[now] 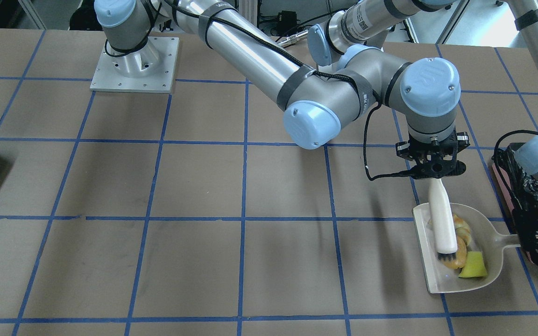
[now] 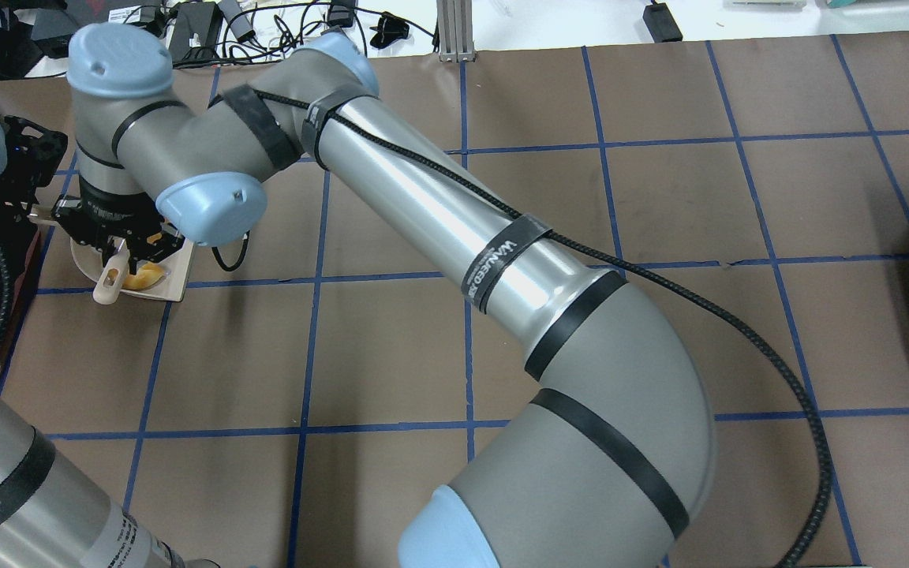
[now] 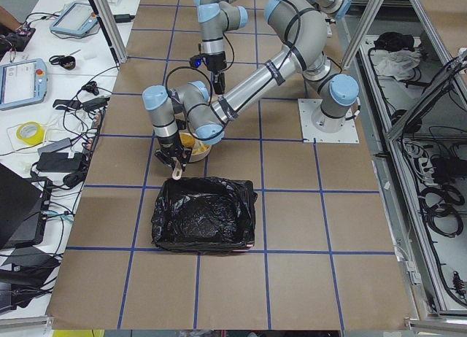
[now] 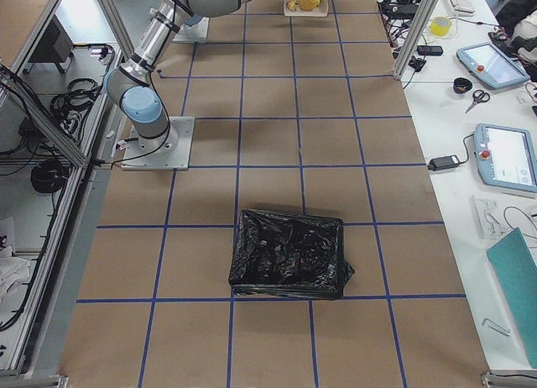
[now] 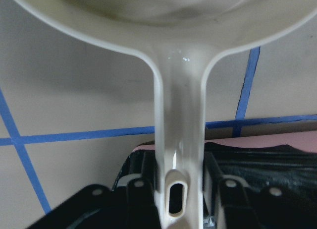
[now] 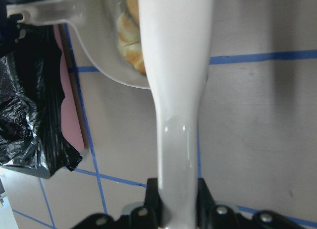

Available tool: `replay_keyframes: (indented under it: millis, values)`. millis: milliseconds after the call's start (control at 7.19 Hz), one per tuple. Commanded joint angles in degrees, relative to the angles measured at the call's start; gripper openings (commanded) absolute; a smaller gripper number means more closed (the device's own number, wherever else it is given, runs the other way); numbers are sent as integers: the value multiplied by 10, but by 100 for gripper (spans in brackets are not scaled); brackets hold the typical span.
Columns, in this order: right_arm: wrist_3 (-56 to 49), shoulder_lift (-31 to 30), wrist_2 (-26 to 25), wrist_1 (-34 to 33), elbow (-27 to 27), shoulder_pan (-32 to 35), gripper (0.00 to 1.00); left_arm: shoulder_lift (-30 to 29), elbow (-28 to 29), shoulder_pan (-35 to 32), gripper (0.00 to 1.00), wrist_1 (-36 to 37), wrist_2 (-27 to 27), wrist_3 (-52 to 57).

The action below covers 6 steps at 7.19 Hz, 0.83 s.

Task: Sweep and dump trash in nearest bin
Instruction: 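Brush the remaining items into the dustpan with the right gripper, then carry the dustpan to the trash bag with the left gripper while the right withdraws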

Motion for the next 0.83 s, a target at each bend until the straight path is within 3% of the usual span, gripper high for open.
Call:
replay_keyframes:
  millis: [0, 278, 695]
  values:
    - [-34, -83, -33, 84, 47, -51, 0, 26, 3, 0, 0, 0, 1, 3]
    - [-70, -145, -72, 132, 88, -84, 0, 46, 3, 1, 0, -41, -24, 4]
    - [-105, -155, -192, 203, 153, -101, 0, 74, 8, 29, 0, -145, -111, -42]
